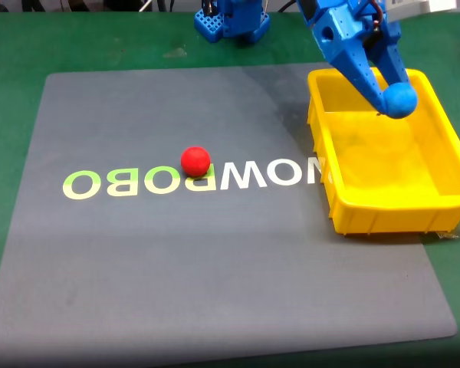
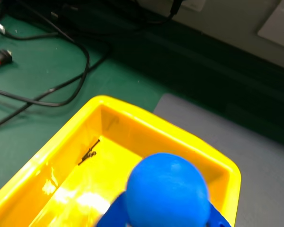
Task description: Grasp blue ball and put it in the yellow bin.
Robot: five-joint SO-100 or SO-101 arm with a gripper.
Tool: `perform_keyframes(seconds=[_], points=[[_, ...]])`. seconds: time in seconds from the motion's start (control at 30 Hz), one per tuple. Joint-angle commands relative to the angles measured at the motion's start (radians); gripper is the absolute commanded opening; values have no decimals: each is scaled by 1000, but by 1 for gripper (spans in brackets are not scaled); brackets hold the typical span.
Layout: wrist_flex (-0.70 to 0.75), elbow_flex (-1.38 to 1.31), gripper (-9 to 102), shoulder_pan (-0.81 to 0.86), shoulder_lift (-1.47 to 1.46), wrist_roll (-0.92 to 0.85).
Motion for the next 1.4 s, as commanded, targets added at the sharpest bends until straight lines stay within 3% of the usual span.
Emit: perform_keyframes(seconds=[0.0,0.43,0.6,0.93,1.1,1.37], points=[[14,-8,29,17,80,0],[51,-6,32,41,137,23],[92,72,31,51,282,26],[436,575,21,175,991,28],[618,752,0,282,1213,35],[781,983,0,411,1485,25]])
